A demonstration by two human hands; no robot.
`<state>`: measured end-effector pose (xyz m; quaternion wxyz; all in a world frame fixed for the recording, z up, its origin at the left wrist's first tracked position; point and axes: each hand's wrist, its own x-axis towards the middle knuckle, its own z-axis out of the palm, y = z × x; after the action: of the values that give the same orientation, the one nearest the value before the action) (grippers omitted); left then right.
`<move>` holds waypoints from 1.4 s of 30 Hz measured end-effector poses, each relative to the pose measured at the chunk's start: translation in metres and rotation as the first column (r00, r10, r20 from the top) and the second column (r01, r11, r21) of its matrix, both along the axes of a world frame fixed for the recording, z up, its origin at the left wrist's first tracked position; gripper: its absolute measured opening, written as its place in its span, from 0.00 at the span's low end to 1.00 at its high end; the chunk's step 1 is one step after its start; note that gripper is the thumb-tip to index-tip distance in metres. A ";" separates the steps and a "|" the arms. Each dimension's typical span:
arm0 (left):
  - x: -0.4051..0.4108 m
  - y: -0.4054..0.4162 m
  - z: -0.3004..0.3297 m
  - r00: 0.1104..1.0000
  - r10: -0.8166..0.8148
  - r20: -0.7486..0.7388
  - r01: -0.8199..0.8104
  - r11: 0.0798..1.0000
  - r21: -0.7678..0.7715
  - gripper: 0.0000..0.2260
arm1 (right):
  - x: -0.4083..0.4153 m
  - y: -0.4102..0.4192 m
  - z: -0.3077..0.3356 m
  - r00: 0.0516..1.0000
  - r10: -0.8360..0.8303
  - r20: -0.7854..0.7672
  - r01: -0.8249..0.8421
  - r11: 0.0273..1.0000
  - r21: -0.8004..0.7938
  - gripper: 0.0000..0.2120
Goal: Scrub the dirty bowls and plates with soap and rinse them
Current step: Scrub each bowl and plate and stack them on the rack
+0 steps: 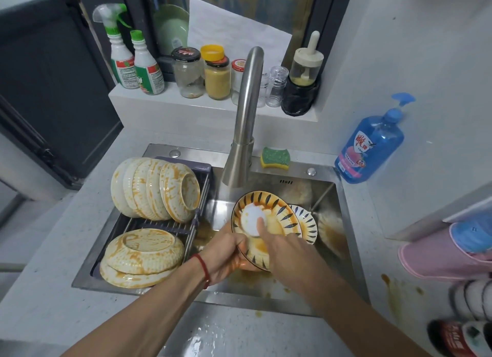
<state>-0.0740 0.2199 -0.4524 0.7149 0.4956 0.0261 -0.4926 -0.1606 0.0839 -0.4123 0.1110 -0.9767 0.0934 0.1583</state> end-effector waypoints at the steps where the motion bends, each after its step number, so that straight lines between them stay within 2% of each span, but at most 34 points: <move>1: 0.001 0.001 -0.002 1.000 0.004 -0.005 -0.004 1.000 0.004 0.34 | -0.005 0.005 0.000 1.000 0.014 0.004 -0.014 1.000 0.001 0.35; 5: -0.002 0.000 -0.006 1.000 -0.013 -0.019 0.013 1.000 -0.015 0.37 | 0.003 -0.019 -0.006 0.982 -0.190 -0.019 0.188 0.980 -0.060 0.36; 9: 0.001 0.002 -0.006 1.000 0.009 -0.008 -0.009 1.000 -0.010 0.36 | -0.020 0.014 -0.004 0.997 -0.075 -0.011 0.075 0.996 0.044 0.31; 13: 0.002 0.005 0.003 0.999 0.001 0.037 0.000 1.000 -0.007 0.35 | -0.017 -0.022 -0.009 0.952 -0.305 -0.026 0.305 0.951 0.044 0.29; 17: 0.007 0.006 -0.002 0.999 0.043 0.029 -0.044 0.999 0.012 0.37 | -0.037 0.013 -0.005 0.989 -0.147 -0.013 0.148 0.980 0.131 0.30; 21: 0.007 0.004 -0.001 0.998 0.044 0.037 -0.045 0.999 0.029 0.37 | -0.027 -0.009 -0.013 0.966 -0.258 -0.022 0.258 0.963 0.073 0.30; 24: 0.006 0.003 0.001 0.998 0.053 0.039 -0.055 0.997 0.051 0.38 | -0.047 0.022 -0.006 0.989 -0.146 -0.025 0.148 0.982 0.115 0.29; 28: 0.003 0.005 0.002 0.997 0.070 0.034 -0.072 0.995 0.067 0.38 | -0.035 -0.004 -0.015 0.970 -0.233 -0.068 0.234 0.972 0.007 0.31; 32: 0.005 0.007 0.001 0.993 0.113 0.028 -0.114 0.992 0.052 0.38 | -0.044 0.015 -0.007 0.986 -0.130 -0.106 0.138 0.987 0.078 0.29; 36: -0.006 0.008 0.002 0.998 0.042 0.039 -0.044 0.997 0.064 0.34 | -0.024 -0.021 -0.012 0.955 -0.292 -0.059 0.290 0.956 -0.035 0.30; 39: -0.021 0.001 0.006 0.999 -0.029 0.031 0.028 0.999 0.042 0.32 | 0.001 -0.021 -0.009 0.946 -0.320 0.053 0.315 0.946 0.077 0.28; 42: -0.015 0.000 0.003 0.999 -0.028 0.027 0.027 0.999 0.046 0.31 | 0.011 -0.006 0.000 0.970 -0.222 0.100 0.194 0.953 0.233 0.26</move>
<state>-0.0894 0.2201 -0.4491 0.6968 0.5189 0.0206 -0.4947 -0.1499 0.0782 -0.4124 0.2410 -0.9508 0.1705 0.0936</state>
